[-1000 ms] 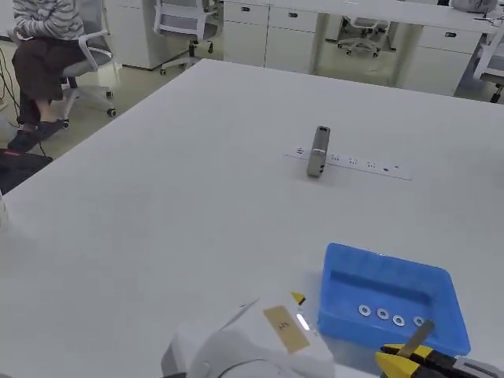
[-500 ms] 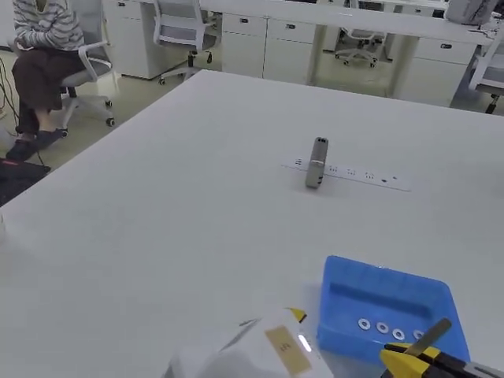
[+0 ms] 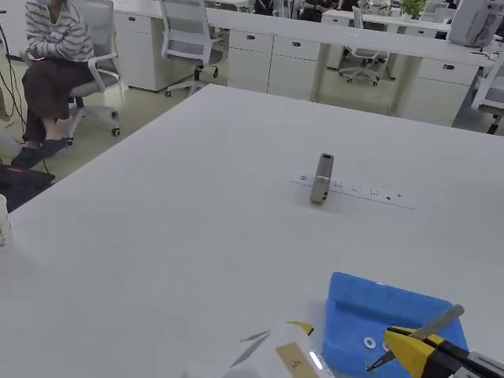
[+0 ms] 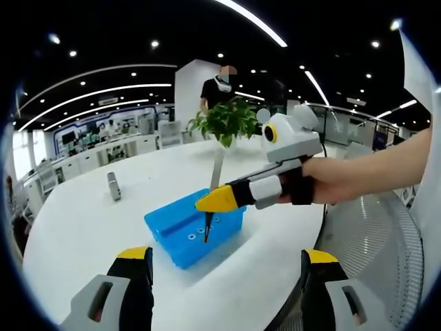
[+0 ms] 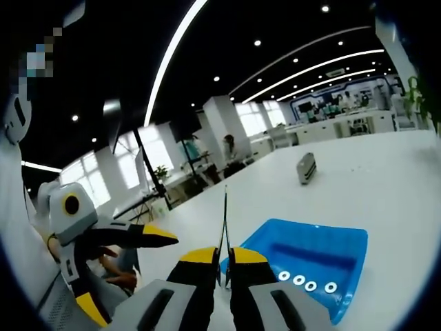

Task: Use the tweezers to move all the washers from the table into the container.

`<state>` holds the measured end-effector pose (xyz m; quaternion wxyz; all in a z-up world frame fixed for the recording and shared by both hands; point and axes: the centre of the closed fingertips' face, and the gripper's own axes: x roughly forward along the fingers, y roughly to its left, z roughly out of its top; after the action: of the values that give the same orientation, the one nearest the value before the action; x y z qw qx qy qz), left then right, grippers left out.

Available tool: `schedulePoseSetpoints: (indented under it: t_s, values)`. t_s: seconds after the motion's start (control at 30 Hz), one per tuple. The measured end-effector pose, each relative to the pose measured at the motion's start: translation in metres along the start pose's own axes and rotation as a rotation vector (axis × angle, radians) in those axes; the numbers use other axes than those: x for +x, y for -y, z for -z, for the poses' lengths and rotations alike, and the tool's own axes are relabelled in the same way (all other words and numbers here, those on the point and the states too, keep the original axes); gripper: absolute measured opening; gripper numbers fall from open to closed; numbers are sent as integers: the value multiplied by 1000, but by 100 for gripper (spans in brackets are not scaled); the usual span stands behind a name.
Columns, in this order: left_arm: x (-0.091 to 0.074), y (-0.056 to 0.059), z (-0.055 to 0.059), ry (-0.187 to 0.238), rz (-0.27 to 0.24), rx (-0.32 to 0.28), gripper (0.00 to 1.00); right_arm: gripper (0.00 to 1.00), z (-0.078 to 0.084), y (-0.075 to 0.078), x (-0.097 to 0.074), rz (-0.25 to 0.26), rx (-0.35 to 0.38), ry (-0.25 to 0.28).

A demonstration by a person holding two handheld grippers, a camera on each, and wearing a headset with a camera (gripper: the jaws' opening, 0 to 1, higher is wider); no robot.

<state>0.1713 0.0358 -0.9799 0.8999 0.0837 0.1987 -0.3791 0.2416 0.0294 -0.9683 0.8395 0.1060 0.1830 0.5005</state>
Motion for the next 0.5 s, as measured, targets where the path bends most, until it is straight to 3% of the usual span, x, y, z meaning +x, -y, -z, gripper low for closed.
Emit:
schedulePoseSetpoints:
  t_s: [0.27, 0.5]
  values:
    - [1, 2, 0, -2, 10, 9, 90, 3, -10, 10, 9, 14, -12, 15]
    - [0, 2, -1, 7, 11, -1, 90, 3, -16, 32, 19, 81, -41, 2]
